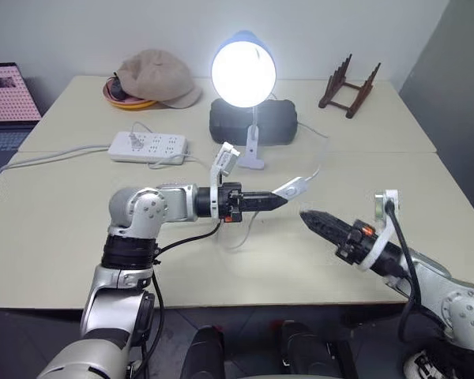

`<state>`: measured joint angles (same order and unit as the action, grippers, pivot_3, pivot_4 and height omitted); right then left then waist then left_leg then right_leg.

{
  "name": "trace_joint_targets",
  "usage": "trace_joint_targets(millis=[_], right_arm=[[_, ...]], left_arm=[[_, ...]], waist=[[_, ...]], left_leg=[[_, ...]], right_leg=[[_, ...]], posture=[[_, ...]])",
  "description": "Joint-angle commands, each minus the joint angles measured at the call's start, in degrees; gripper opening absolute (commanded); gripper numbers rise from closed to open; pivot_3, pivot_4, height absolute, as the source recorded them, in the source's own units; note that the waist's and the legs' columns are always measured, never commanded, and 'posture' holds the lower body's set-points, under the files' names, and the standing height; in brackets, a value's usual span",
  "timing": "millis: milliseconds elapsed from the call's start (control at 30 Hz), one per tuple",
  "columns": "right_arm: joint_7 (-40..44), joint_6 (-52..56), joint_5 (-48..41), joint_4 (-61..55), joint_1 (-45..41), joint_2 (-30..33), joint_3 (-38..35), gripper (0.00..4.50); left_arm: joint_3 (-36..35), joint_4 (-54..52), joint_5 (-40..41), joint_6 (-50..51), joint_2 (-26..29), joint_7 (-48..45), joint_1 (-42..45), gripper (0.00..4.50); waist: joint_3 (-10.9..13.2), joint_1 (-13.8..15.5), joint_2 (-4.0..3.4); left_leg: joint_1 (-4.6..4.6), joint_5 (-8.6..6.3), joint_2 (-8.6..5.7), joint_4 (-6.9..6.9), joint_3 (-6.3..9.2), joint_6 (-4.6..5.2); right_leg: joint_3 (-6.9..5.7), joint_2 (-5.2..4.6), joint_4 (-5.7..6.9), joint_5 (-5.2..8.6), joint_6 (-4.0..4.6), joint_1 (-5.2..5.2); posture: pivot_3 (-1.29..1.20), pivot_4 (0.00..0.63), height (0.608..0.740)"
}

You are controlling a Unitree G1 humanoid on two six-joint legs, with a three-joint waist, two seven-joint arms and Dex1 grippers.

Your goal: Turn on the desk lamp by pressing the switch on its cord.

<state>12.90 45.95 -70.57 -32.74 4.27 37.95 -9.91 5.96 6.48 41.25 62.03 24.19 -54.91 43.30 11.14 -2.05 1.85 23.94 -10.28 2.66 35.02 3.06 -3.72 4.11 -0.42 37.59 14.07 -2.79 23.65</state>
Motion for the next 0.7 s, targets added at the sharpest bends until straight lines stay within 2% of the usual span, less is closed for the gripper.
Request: trace_joint_targets(millis=[33,100,133,300,500,567,600,700], right_arm=[[2.24,-4.53,15.26,-6.11,2.80,5.40,1.33,3.93],[2.39,-6.67,20.97,-7.84,3.71,6.28,2.77,4.39],[2.41,-7.60,23.13,-8.49,3.66,6.29,3.34,4.47],[2.57,-10.74,31.75,-9.79,2.27,4.96,5.98,4.47],[4.69,-11.22,35.75,-10.58,2.20,3.90,8.41,4.47],[4.94,-11.36,36.52,-10.17,2.07,3.23,8.43,4.50],[5.05,-11.36,36.73,-10.00,1.99,2.82,8.30,4.50],[5.89,-11.27,37.35,-9.05,1.38,2.16,7.76,4.50]], left_arm=[[7.36,3.22,-10.00,-12.25,0.68,-2.70,1.31,0.40],[9.38,5.70,-13.19,-15.84,0.08,-3.17,1.97,0.40],[10.14,6.81,-14.66,-17.50,-0.30,-3.22,2.40,0.40],[15.96,12.48,-25.68,-31.83,-0.81,-3.67,3.94,0.40],[18.45,21.38,-35.39,-46.93,-3.16,-1.58,5.68,0.40],[18.18,23.10,-36.92,-49.55,-3.73,-1.33,5.74,1.10],[17.90,23.72,-37.34,-50.26,-3.97,-1.37,5.79,1.17],[16.33,23.94,-37.00,-50.78,-4.32,-2.87,5.74,1.79]], waist=[[-0.01,0.16,-0.01],[0.02,0.13,0.04],[0.01,0.14,0.03],[0.01,0.17,0.03],[0.01,0.26,0.02],[0.01,0.27,0.02],[0.01,0.24,0.02],[0.01,0.25,0.02]], left_leg=[[0.02,0.00,-0.01,-0.01,-0.05,0.00],[0.01,0.00,0.00,-0.02,-0.08,0.00],[0.05,0.00,0.03,-0.02,-0.07,0.00],[0.14,0.00,0.02,-0.04,-0.08,-0.01],[0.31,0.00,0.02,-0.04,-0.06,0.00],[0.41,0.00,0.02,-0.04,-0.06,0.00],[0.45,0.00,0.02,-0.04,-0.06,0.00],[0.53,0.00,0.02,-0.03,-0.05,0.00]], right_leg=[[0.03,-0.01,-0.04,0.00,0.00,0.02],[0.04,-0.02,-0.08,0.00,0.00,0.02],[0.03,-0.01,-0.09,0.00,0.00,0.08],[0.03,0.00,-0.10,0.00,-0.01,0.15],[0.01,-0.01,-0.21,-0.02,-0.03,0.19],[0.00,-0.01,-0.25,-0.03,-0.06,0.25],[0.01,-0.01,-0.26,-0.04,-0.07,0.30],[0.00,-0.01,-0.24,-0.08,-0.13,0.38]], posture=[[0.00,0.150,0.740],[0.00,0.150,0.740],[0.00,0.150,0.740],[0.00,0.150,0.740],[0.00,0.150,0.740],[0.00,0.150,0.740],[0.00,0.150,0.740],[0.00,0.150,0.740]])
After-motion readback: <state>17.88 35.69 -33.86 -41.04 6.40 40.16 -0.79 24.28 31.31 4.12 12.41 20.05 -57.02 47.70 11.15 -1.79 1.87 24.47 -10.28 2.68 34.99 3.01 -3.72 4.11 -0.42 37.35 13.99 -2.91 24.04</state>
